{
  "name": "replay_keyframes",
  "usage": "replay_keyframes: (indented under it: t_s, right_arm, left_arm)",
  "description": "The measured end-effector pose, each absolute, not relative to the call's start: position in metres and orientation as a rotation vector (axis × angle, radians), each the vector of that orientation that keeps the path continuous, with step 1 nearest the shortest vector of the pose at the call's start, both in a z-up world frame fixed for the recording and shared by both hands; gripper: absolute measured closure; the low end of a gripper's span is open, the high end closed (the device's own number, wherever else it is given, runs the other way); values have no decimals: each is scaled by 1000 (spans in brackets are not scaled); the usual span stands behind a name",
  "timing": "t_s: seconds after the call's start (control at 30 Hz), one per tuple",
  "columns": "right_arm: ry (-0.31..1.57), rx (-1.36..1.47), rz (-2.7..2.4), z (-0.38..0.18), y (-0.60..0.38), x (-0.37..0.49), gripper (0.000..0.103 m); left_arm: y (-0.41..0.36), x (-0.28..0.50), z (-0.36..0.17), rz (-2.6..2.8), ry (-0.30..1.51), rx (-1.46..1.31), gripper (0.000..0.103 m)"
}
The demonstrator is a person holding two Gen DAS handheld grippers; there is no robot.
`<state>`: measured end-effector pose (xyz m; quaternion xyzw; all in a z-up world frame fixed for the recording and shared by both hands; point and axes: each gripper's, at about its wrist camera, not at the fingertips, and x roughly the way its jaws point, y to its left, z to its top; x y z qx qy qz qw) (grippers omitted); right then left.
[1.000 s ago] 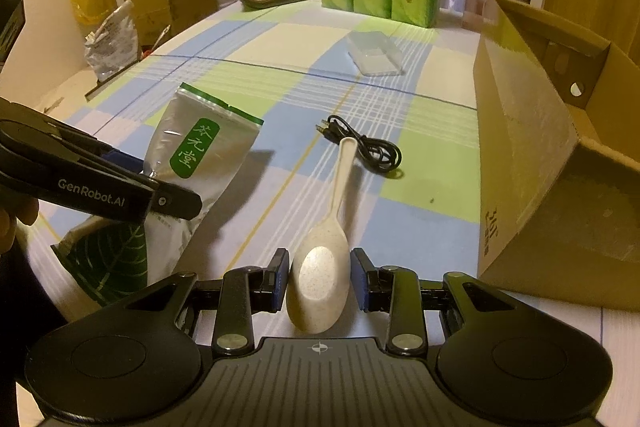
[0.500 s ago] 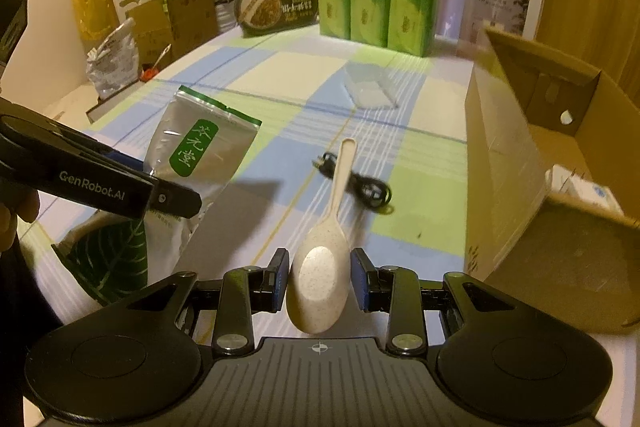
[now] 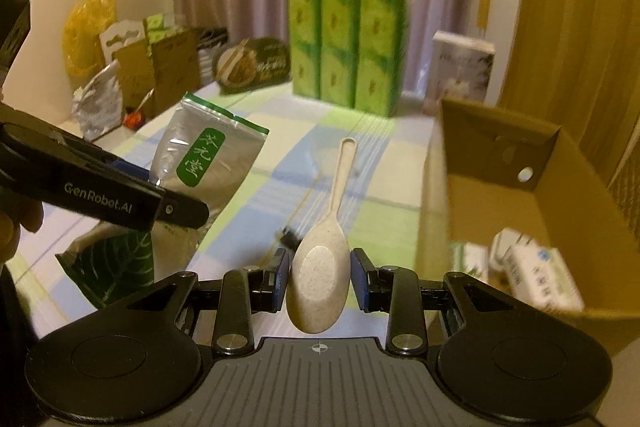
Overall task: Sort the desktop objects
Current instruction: 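Lift the silver bag and white spoon and carry both toward the cardboard box, then lower the bag and spoon into the box and open both grippers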
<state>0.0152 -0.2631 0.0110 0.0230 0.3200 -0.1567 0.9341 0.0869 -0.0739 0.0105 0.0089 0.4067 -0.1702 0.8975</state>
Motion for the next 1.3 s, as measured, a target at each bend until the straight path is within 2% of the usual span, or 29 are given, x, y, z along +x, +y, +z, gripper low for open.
replay_keyframes:
  t_s: [0.47,0.93,1.3]
  right_arm:
    - [552,24,-453,70,-331,-9,73]
    - [572,50,-548,69,-406,-37,73]
    - [580,72,-560,61,-432,-40,73]
  left_arm:
    - [-148,117,69,-495,743,10,57]
    - [-232,149,89,-604,733,7,57]
    - [-264,170,82,-619,762,18,57]
